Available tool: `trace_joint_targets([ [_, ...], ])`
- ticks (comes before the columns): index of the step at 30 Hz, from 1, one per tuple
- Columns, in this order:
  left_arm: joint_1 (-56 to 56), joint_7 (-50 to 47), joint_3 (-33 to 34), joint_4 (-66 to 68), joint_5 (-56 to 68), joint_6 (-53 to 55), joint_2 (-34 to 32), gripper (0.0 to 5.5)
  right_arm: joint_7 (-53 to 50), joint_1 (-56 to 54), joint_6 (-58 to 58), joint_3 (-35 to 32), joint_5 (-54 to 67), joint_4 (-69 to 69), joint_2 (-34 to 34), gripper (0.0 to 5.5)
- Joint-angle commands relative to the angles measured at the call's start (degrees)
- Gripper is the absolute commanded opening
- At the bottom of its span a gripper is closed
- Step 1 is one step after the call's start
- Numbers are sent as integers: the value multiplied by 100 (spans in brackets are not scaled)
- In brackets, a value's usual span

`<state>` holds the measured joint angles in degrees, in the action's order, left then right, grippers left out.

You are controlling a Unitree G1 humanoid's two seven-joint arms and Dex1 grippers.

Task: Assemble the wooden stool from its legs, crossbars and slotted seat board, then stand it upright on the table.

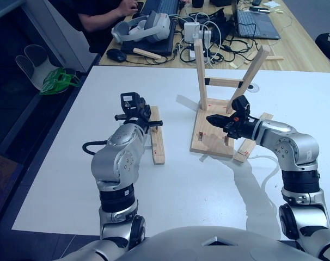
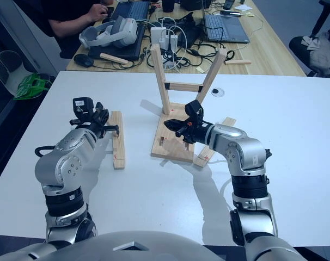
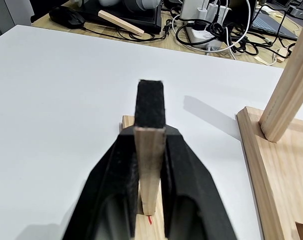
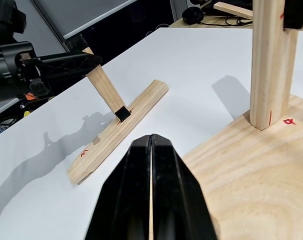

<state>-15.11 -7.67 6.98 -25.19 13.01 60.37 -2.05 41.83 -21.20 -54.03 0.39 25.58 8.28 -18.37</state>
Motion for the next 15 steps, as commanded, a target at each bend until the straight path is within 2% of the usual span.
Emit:
trace_joint_targets([
  [1, -56, -36, 3, 196, -103, -42, 50, 39, -85, 9, 80, -29, 104, 37, -38, 0],
  [11, -38, 27, -34, 377, -288, -179, -74, 39, -140, -13, 323, 42, 115, 4, -39, 0],
  [15, -89, -221, 412, 429, -212, -79, 291, 39, -149, -30, 370, 26, 153, -61, -46, 0],
])
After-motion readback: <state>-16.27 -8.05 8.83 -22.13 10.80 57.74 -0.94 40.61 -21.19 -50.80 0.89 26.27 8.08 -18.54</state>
